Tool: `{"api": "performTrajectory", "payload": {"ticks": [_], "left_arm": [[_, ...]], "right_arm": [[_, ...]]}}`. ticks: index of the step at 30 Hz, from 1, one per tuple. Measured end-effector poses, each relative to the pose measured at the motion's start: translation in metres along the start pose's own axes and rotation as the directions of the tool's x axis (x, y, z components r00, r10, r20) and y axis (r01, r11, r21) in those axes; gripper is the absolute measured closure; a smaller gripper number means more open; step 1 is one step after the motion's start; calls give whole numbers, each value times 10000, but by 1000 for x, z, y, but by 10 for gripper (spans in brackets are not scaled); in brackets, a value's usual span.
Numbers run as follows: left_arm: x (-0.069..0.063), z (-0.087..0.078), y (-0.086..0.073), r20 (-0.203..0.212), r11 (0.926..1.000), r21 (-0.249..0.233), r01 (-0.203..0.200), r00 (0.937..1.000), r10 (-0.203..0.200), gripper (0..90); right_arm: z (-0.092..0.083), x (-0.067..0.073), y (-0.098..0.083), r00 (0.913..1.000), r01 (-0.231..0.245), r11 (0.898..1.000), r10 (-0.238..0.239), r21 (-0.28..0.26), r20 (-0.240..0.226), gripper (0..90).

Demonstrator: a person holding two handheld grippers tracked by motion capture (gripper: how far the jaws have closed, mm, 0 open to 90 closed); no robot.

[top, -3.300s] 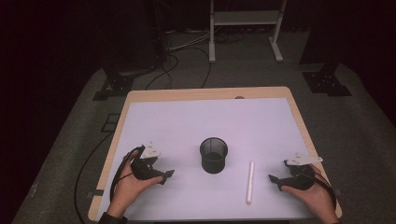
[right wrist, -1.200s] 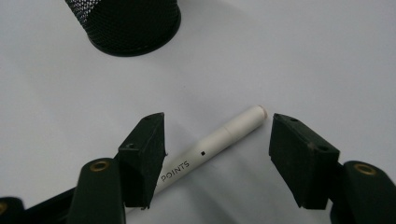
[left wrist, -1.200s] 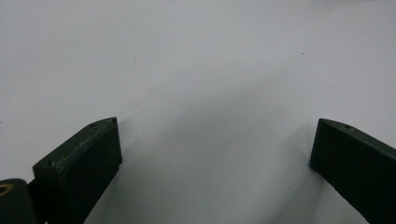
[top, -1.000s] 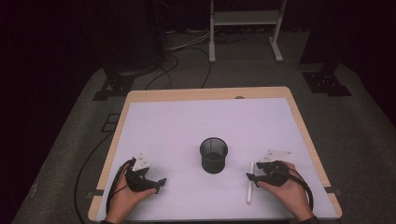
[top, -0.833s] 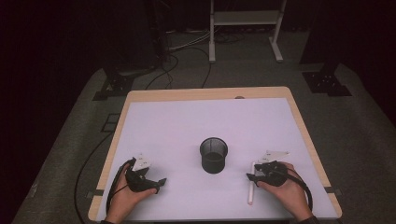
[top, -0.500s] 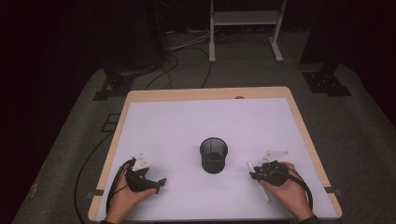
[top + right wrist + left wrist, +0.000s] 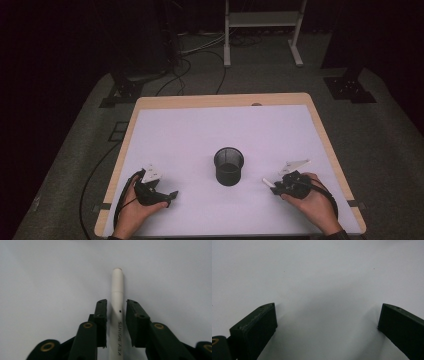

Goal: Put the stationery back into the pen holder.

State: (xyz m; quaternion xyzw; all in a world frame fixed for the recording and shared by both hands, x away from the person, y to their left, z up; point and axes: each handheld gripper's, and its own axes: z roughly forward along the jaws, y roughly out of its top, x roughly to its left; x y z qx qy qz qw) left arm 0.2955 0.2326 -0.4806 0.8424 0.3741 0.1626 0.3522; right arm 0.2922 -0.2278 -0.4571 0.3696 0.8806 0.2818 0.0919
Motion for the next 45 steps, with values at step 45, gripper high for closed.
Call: {"api": "performTrajectory", "payload": {"ticks": [45], "left_arm": [[0,0,0,9,10000,-1,9,10000,-9,11]], "right_arm": [[4,-9,51,9967,104,9949,-22,1008,-805,781]]}}
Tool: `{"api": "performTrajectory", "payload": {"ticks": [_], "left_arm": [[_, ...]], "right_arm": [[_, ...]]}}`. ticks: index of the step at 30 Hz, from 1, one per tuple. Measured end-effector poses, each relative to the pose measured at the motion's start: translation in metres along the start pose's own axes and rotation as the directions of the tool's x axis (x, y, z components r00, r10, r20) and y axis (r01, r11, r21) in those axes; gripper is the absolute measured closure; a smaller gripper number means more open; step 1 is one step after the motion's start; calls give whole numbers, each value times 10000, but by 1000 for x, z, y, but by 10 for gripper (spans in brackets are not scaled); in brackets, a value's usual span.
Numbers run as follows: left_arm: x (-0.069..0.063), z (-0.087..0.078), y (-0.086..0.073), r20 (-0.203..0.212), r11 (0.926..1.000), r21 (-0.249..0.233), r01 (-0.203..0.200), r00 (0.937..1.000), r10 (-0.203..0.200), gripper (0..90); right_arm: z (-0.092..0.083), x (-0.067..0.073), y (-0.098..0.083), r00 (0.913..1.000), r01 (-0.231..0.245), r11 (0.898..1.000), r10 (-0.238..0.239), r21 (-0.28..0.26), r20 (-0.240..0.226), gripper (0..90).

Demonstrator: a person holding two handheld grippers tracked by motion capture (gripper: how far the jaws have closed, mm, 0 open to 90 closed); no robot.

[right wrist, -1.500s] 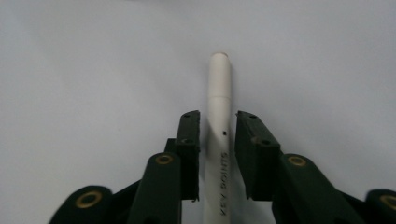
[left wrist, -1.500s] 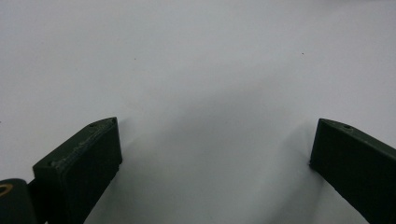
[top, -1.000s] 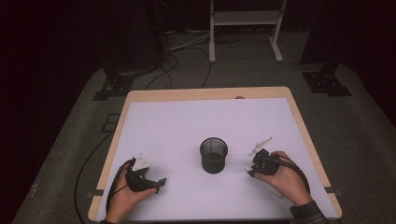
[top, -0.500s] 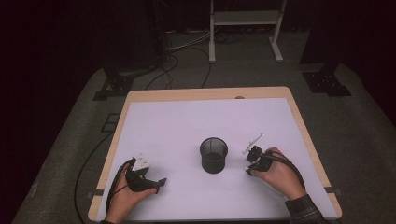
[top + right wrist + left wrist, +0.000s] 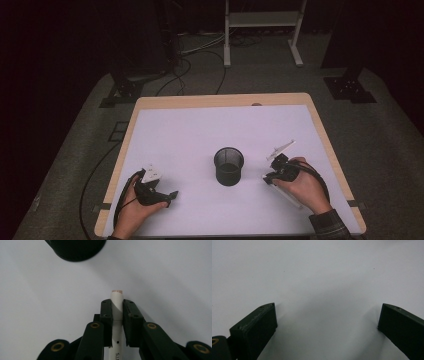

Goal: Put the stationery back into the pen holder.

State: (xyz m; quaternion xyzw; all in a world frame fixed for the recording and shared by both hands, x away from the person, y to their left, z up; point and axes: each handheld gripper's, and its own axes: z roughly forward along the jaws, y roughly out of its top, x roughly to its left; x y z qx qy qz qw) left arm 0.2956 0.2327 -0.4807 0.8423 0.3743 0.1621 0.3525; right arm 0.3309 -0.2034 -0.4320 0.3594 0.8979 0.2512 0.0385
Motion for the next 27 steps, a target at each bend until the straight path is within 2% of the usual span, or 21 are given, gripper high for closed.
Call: {"api": "performTrajectory", "payload": {"ticks": [1,2,3,7,10,12,13,14,15,16,18,19,21,22,24,27], "left_arm": [[0,0,0,0,10000,0,0,10000,0,12],[0,0,0,-2,10000,0,-2,10000,2,11],[0,0,0,-2,10000,0,-2,10000,2,12],[0,0,0,10,10000,2,26,10000,-26,12],[0,0,0,9,10000,4,24,10000,-24,12],[0,0,0,6,10000,36,-11,10000,11,12],[0,0,0,6,10000,36,-11,10000,11,12],[0,0,0,9,10000,36,-12,10000,12,12],[0,0,0,9,10000,36,-12,10000,12,11],[0,0,0,9,10000,35,-9,10000,9,12],[0,0,0,9,10000,36,-10,10000,10,12],[0,0,0,7,10000,37,-13,10000,13,11],[0,0,0,8,10000,35,-11,10000,11,11],[0,0,0,6,10000,38,-15,10000,14,12],[0,0,0,4,10000,42,-13,10000,13,11],[0,0,0,6,10000,35,-13,10000,13,12]], "right_arm": [[0,0,0,10000,0,10000,0,0,0,781],[-5,1,0,10000,-11,9996,10,-280,-13,781],[-5,1,0,10000,-11,9996,10,-280,-13,781],[-17,2,1,10000,1,9962,-2,-876,-3,781],[-27,3,2,10000,-7,9897,-4,-1433,-78,781],[-36,5,4,9999,-26,9821,6,-1882,-104,781],[-36,5,4,9999,-26,9821,6,-1882,-104,781],[-43,6,4,9999,-38,9752,3,-2212,-160,781],[-43,6,4,9999,-38,9752,3,-2212,-160,781],[-48,6,6,9998,-28,9691,-25,-2466,-210,781],[-50,6,6,9997,-17,9670,-48,-2548,-251,780],[-54,6,6,9996,-63,9614,-14,-2752,-278,780],[-58,6,7,9996,-15,9578,-71,-2873,-290,780],[-61,5,7,9997,-17,9528,-63,-3035,-254,780],[-63,5,8,9996,-40,9506,-45,-3103,-268,780],[-70,6,11,9996,40,9414,-134,-3372,-255,780]]}}
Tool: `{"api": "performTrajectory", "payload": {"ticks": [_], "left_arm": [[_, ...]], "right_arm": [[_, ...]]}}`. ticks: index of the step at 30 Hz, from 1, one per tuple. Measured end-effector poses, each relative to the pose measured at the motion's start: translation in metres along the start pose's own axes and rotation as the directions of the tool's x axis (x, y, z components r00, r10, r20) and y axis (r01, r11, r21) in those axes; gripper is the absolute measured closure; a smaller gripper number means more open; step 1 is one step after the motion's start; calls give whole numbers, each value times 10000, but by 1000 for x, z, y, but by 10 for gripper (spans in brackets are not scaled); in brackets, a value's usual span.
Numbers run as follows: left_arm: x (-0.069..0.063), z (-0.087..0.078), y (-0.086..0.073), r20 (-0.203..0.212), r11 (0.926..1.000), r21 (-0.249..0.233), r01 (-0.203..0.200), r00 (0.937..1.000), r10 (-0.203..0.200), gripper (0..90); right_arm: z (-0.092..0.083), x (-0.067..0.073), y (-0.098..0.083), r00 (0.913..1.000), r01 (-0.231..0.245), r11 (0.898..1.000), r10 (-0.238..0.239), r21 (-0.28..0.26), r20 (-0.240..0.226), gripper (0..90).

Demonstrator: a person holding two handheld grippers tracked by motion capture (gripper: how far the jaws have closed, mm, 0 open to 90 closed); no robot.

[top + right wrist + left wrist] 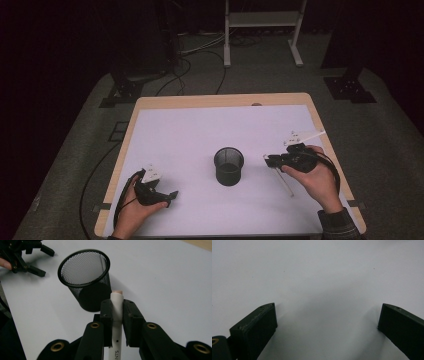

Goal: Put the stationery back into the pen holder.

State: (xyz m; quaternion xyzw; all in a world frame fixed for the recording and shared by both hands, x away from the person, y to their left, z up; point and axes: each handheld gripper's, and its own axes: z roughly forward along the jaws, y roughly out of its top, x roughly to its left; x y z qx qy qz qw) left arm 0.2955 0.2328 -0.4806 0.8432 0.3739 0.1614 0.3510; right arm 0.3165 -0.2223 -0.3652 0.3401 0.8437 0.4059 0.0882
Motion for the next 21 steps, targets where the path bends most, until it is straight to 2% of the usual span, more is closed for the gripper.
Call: {"api": "performTrajectory", "payload": {"ticks": [10,11,21], "left_arm": [[0,0,0,4,10000,16,-2,10000,2,11],[0,0,0,5,10000,1,2,10000,-2,12],[0,0,0,7,10000,14,7,10000,-7,11]], "right_arm": [[-10,7,22,9995,323,9957,-325,-865,-10,780],[-12,8,28,9991,409,9933,-414,-1078,-22,780],[-9,13,49,9978,606,9866,-640,-1517,-175,780]]}}
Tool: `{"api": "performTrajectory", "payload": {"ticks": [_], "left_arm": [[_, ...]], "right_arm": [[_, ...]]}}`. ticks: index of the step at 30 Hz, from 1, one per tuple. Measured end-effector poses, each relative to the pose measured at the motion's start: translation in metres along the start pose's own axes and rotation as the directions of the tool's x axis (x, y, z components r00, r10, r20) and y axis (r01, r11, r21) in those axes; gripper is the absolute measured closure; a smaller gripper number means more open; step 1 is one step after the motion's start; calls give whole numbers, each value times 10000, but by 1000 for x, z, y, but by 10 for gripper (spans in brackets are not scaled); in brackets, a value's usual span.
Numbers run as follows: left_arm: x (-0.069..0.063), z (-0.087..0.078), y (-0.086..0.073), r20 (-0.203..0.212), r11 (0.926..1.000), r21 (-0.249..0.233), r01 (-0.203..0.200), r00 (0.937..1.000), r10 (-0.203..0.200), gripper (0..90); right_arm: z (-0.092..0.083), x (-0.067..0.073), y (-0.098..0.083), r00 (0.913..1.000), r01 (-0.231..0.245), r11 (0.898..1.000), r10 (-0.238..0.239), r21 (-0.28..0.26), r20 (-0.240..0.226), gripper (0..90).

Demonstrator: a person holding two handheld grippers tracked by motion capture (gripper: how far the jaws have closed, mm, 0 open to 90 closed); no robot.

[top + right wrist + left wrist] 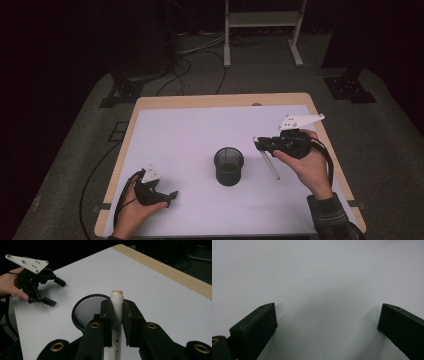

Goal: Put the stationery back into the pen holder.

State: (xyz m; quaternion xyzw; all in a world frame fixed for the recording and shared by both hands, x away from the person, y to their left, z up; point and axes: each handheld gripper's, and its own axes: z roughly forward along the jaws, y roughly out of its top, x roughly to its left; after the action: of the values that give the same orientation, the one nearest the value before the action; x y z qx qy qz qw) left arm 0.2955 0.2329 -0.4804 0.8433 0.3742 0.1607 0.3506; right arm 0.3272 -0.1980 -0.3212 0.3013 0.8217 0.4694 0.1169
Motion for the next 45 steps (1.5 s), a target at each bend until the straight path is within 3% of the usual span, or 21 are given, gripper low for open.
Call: {"api": "performTrajectory", "payload": {"ticks": [17,26,37,45], "left_arm": [[0,0,0,0,10000,5,-19,10000,19,11],[0,0,0,-6,10000,-28,-24,10000,24,12],[0,0,0,7,10000,-49,32,10000,-32,11],[0,0,0,7,10000,-52,28,10000,-28,11]], "right_arm": [[14,7,30,9987,363,9978,-382,-560,-329,779],[38,16,51,9955,662,9953,-707,-709,-632,779],[62,21,63,9932,686,9952,-747,-696,-897,778],[73,21,61,9922,738,9957,-791,-568,-965,779]]}}
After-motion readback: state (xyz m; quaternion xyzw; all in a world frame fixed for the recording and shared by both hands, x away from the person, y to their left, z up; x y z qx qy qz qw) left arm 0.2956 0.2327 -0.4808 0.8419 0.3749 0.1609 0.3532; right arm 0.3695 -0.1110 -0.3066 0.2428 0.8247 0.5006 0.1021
